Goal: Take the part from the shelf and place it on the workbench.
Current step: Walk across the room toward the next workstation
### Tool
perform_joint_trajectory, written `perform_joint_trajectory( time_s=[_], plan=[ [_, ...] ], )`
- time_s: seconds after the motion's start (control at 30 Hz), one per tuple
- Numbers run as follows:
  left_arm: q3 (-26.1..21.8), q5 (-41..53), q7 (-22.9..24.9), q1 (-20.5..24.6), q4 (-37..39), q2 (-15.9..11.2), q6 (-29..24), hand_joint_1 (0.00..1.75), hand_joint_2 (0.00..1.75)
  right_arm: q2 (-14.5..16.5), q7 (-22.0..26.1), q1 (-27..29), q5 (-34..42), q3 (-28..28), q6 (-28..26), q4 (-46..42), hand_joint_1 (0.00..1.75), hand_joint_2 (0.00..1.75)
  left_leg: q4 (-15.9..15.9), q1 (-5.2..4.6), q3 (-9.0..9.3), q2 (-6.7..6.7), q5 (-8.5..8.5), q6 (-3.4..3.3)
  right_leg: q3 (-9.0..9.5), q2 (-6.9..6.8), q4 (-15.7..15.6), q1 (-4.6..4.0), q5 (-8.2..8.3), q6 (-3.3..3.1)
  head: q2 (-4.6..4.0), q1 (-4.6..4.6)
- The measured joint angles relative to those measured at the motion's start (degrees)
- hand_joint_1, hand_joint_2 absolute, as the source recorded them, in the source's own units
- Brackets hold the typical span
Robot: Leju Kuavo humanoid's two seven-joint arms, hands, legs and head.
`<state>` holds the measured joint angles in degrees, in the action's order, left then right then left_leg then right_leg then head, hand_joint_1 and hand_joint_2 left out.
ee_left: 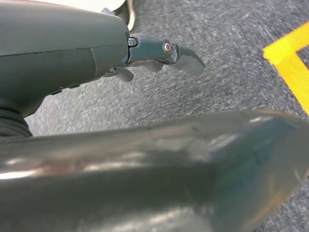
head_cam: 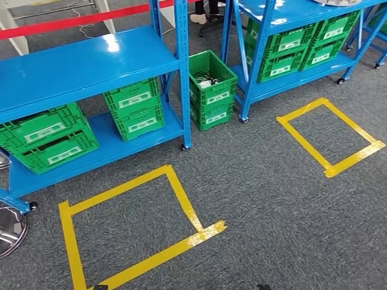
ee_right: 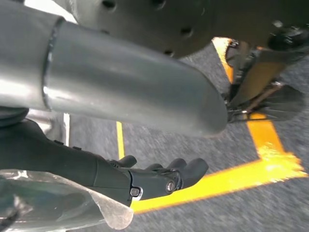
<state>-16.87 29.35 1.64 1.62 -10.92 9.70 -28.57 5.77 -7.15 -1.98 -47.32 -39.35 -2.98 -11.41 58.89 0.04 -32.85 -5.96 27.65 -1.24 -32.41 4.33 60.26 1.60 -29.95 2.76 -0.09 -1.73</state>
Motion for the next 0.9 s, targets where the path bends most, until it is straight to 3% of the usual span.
perform_joint_trajectory(
  time_s=[0.03,0.07,0.1,0.13,0.2,0.27,0.33,0.37,0.4,0.47,0.53,0.6,0.63,0.7,0.73,0.8,0.83,0.87,0.9],
  plan=[
    [-0.11,-0.30,-0.15,-0.02,0.00,0.07,-0.34,0.00,0.00,-0.02,0.31,0.03,-0.09,0.01,0.02,0.00,0.00,0.00,0.13,0.06,-0.23,-0.62,-0.01,0.31,0.55,0.82,-0.85,0.02,-0.20,-0.19,0.00,0.02],
    [-0.31,-0.58,-0.47,-0.08,-0.01,0.13,-0.70,0.00,0.00,-0.04,0.55,0.07,-0.22,0.01,0.05,0.00,0.00,0.00,0.18,0.13,-0.43,-1.24,-0.12,0.63,0.84,0.67,-1.13,-0.09,-0.31,-0.44,0.00,0.01],
    [-0.57,-0.78,-0.91,-0.19,-0.01,0.16,-0.99,0.00,0.00,-0.06,0.71,0.07,-0.38,0.01,0.07,0.00,0.00,0.00,0.15,0.27,-0.58,-1.77,-0.19,0.92,1.09,-0.02,-1.21,-0.10,-0.28,-0.81,0.00,0.02],
    [-0.83,-0.80,-1.42,-0.29,-0.01,0.18,-1.18,0.00,0.00,-0.09,0.74,0.08,-0.53,0.01,0.08,0.00,0.00,0.00,0.42,0.24,-0.72,-1.34,-0.01,1.19,1.27,-0.70,-1.36,-0.08,-0.20,-1.19,0.00,0.07],
    [-1.17,-0.87,-2.33,-0.18,-0.01,0.20,-1.25,0.00,0.00,-0.14,0.72,0.15,-0.75,0.01,0.14,0.00,0.00,0.00,3.48,0.09,-2.12,1.47,1.80,1.70,1.63,-2.35,-1.71,0.01,-0.13,-1.95,0.00,0.43],
    [-1.40,-1.40,-2.79,0.18,-0.01,0.22,-0.24,0.00,0.00,-0.15,0.67,0.25,-0.83,0.02,0.28,0.00,0.00,0.00,10.52,0.11,-5.52,4.45,5.05,2.14,1.84,-4.25,-1.75,-0.21,-0.36,-2.45,0.00,0.77],
    [-1.80,-2.30,-2.66,0.28,-0.01,0.21,1.10,0.00,0.00,-0.15,0.81,0.33,-0.99,0.04,0.46,0.00,0.00,0.00,15.52,0.24,-7.99,5.33,6.31,2.31,2.05,-6.14,-1.74,-0.38,-0.64,-2.63,0.00,0.75],
    [-2.15,-2.73,-2.52,0.18,-0.01,0.21,1.37,0.00,0.00,-0.15,0.96,0.31,-1.09,0.05,0.54,0.00,0.00,0.00,15.09,0.27,-7.78,5.52,5.37,2.26,2.21,-6.90,-1.74,-0.41,-0.79,-2.64,0.00,0.77],
    [-2.51,-3.13,-2.40,0.07,-0.01,0.20,1.36,0.00,0.00,-0.15,1.10,0.26,-1.22,0.09,0.61,0.00,0.00,0.00,12.64,0.26,-6.55,5.84,3.59,2.11,2.43,-7.59,-1.74,-0.44,-0.95,-2.59,0.00,0.78],
    [-3.20,-3.58,-2.34,0.05,-0.01,0.20,1.10,0.00,0.00,-0.15,1.14,0.18,-1.46,0.23,0.70,0.00,0.00,0.00,5.19,-0.19,-2.82,8.02,0.30,1.54,2.87,-8.88,-1.72,-0.61,-1.40,-2.20,0.00,0.80],
    [-3.75,-3.63,-2.28,0.36,-0.01,0.21,0.86,0.00,0.00,-0.15,0.87,0.15,-1.69,0.40,0.78,0.00,0.00,0.00,0.95,-0.76,-0.81,9.88,-0.48,0.96,3.14,-10.23,-1.78,-0.89,-1.85,-1.59,0.00,0.83],
    [-4.15,-3.68,-1.98,0.40,-0.01,0.17,0.61,0.00,0.00,-0.14,0.63,0.02,-1.83,0.52,0.81,-0.01,0.00,0.00,0.43,-0.91,-0.71,9.18,-0.25,0.51,3.75,-11.57,-2.06,-1.02,-2.09,-1.09,0.00,0.85],
    [-4.27,-3.69,-1.80,0.23,-0.01,0.15,0.53,0.00,0.00,-0.15,0.63,-0.10,-1.84,0.60,0.81,-0.01,0.00,0.00,0.15,-0.78,-0.60,8.53,-0.36,0.24,3.86,-11.26,-1.99,-0.98,-2.37,-0.82,0.00,0.76],
    [-4.44,-3.67,-1.58,0.07,-0.01,0.13,0.38,0.00,0.00,-0.17,0.88,-0.24,-1.78,0.74,0.75,-0.02,0.00,0.00,-0.34,-0.39,-0.40,7.31,-0.67,-0.36,2.91,-8.38,0.60,-0.81,-4.23,-0.34,0.00,0.52],
    [-4.50,-3.63,-1.55,0.11,-0.01,0.16,0.34,0.00,0.00,-0.17,1.03,-0.21,-1.74,0.79,0.70,-0.02,0.00,0.00,-0.44,-0.22,-0.39,6.72,-0.76,-0.54,1.30,-6.43,3.69,-0.72,-5.86,-0.19,0.00,0.33],
    [-4.55,-3.56,-1.55,0.25,-0.01,0.21,0.29,0.00,0.00,-0.17,1.17,0.00,-1.81,0.82,0.60,-0.02,0.00,0.00,-0.44,-0.12,-0.45,5.26,-0.77,-0.73,-2.85,-4.75,11.44,-0.69,-8.74,-0.03,0.00,0.20],
    [-4.57,-3.53,-1.58,0.24,-0.01,0.22,0.26,0.00,0.00,-0.17,1.21,0.12,-1.93,0.86,0.55,-0.02,0.00,0.00,-0.42,-0.13,-0.40,4.45,-0.76,-0.75,-4.40,-4.57,13.81,-0.69,-8.92,0.00,0.00,0.22],
    [-4.62,-3.50,-1.62,0.22,-0.01,0.22,0.20,0.00,0.00,-0.17,1.24,0.21,-2.11,0.90,0.48,-0.02,0.00,0.00,-0.41,-0.13,-0.33,3.60,-0.74,-0.75,-5.02,-4.48,14.05,-0.68,-7.89,-0.01,0.00,0.22],
    [-4.69,-3.48,-1.67,0.19,-0.01,0.21,0.15,0.00,0.00,-0.17,1.30,0.26,-2.34,0.95,0.36,-0.02,0.00,0.00,-0.40,-0.11,-0.21,2.75,-0.72,-0.73,-4.49,-4.30,11.91,-0.65,-5.80,-0.05,0.00,0.22]
  ],
)
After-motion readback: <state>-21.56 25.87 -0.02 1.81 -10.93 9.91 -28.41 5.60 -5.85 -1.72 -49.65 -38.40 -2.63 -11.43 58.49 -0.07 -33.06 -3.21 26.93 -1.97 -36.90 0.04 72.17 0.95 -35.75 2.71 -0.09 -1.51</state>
